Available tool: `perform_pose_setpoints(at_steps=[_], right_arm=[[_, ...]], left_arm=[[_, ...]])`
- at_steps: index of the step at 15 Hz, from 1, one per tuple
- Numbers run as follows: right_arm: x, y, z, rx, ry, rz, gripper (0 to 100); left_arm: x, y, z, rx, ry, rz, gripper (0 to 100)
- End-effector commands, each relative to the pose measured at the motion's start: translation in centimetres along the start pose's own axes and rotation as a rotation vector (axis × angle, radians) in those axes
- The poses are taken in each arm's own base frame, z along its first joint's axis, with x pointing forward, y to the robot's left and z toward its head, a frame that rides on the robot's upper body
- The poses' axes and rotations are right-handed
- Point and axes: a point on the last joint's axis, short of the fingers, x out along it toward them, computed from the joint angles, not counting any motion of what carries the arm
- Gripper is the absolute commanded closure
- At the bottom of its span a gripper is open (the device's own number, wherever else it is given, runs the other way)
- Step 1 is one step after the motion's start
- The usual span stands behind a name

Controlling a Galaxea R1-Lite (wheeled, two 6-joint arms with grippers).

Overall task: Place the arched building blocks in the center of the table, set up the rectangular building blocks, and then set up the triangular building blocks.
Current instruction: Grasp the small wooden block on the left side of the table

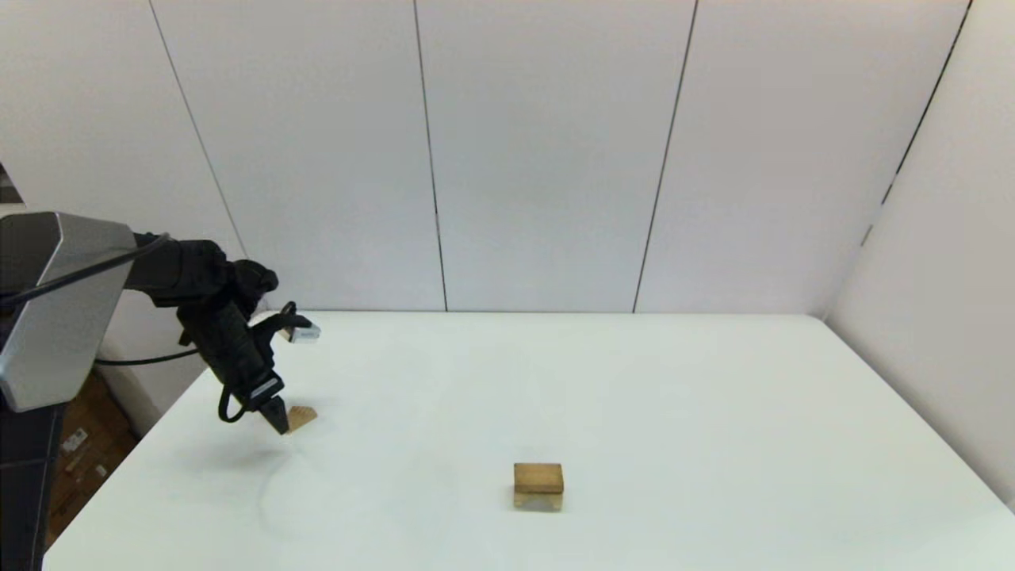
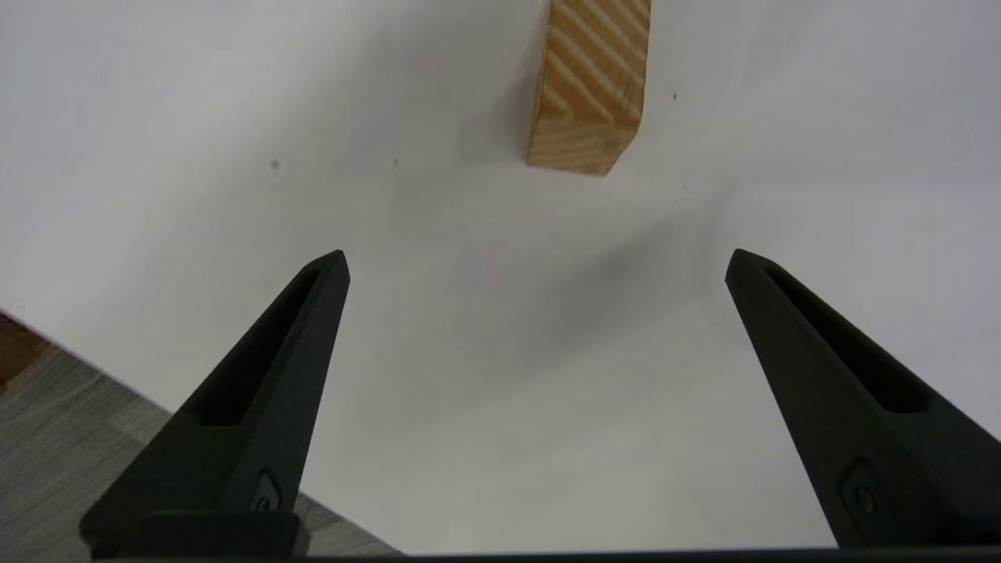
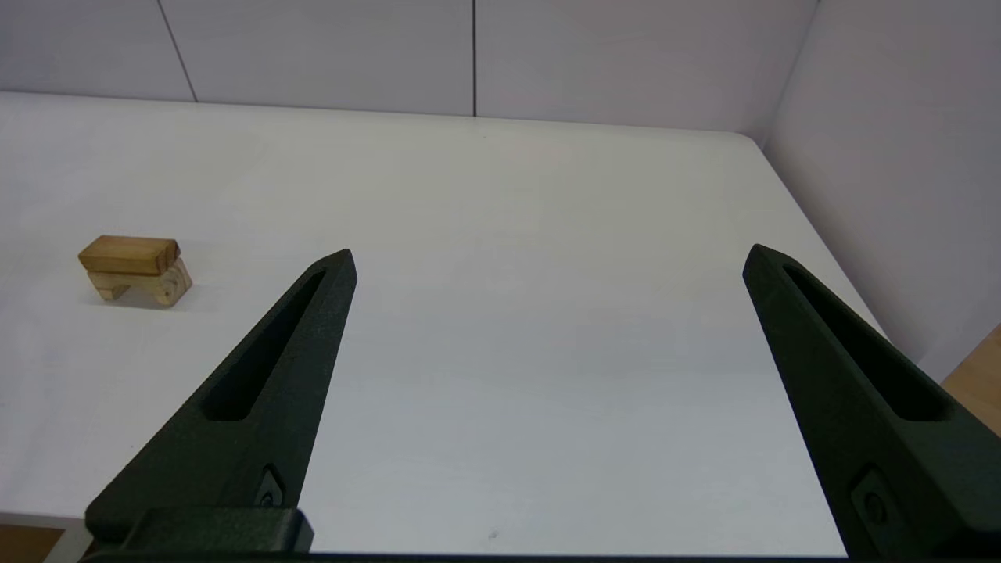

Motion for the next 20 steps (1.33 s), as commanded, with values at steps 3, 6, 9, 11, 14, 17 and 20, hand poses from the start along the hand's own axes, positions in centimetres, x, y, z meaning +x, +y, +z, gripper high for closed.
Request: perform_pose_setpoints(at_steps=[3,6,9,11,14,17,20], right_arm=[[0.0,0.0,0.0,0.000,0.001,0.002,0],[0.0,0.0,0.0,0.000,0.001,0.002,0],[0.0,0.0,0.0,0.000,0.001,0.002,0],[0.0,0.0,0.0,0.000,0.001,0.002,0],[0.0,0.0,0.0,0.000,0.001,0.002,0],[0.0,0.0,0.0,0.000,0.001,0.002,0],[0.0,0.0,0.0,0.000,0.001,0.002,0]], left_arm=[[2.3,0.1,0.7,0.012,0.029,-0.027,0],[2.5,-0.2,1.3,0.026,0.023,-0.025,0],[2.8,-0.2,1.9,0.035,0.018,-0.022,0],[3.0,-0.2,2.0,0.038,0.014,-0.024,0],[3.2,-0.5,2.3,0.046,0.011,-0.030,0],[3.2,-0.3,2.4,0.041,0.009,-0.026,0],[3.3,-0.2,2.5,0.042,0.005,-0.023,100]])
